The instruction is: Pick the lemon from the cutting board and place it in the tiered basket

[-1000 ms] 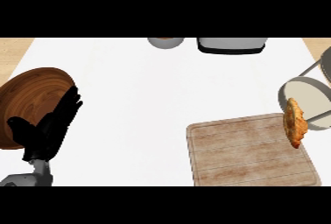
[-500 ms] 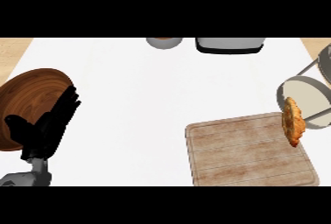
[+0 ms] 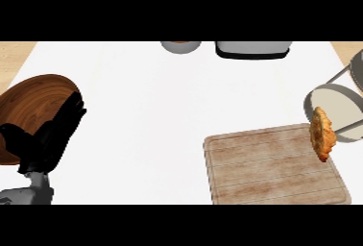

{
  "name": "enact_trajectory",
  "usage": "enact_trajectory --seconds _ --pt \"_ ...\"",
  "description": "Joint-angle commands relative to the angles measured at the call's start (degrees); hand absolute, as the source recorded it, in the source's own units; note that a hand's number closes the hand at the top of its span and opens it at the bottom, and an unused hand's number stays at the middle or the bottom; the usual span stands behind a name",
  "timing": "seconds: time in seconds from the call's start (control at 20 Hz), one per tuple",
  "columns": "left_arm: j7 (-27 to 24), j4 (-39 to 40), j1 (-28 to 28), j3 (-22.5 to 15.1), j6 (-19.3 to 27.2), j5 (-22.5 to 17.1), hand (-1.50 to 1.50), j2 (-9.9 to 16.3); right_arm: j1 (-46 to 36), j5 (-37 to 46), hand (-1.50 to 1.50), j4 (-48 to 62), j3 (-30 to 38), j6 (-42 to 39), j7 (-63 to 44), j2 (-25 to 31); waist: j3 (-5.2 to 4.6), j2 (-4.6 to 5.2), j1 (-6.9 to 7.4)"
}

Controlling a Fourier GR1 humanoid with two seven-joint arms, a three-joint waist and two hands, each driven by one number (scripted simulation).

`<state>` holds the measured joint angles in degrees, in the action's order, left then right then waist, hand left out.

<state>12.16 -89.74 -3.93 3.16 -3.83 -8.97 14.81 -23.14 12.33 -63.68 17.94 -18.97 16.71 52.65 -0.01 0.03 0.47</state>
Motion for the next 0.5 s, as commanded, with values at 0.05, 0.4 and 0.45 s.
enact_trajectory --seconds 0.05,0.4,0.45 --pt "1.52 0.16 -1.47 -0.15 0.66 1.61 0.00 -1.11 -4.70 4.91 1.50 3.46 -2.43 3.69 0.14 -3.24 0.01 0.06 0.08" --pt "1.10 -2.86 1.88 -3.45 2.06 3.95 0.00 -4.47 -6.97 11.14 1.50 9.11 -4.58 13.54 3.94 -9.09 0.04 0.07 0.46" --pt "0.02 -0.06 0.68 -0.25 0.45 2.30 0.00 -2.23 -7.88 10.83 1.50 11.58 -2.30 15.44 4.83 -8.31 0.04 0.13 0.35"
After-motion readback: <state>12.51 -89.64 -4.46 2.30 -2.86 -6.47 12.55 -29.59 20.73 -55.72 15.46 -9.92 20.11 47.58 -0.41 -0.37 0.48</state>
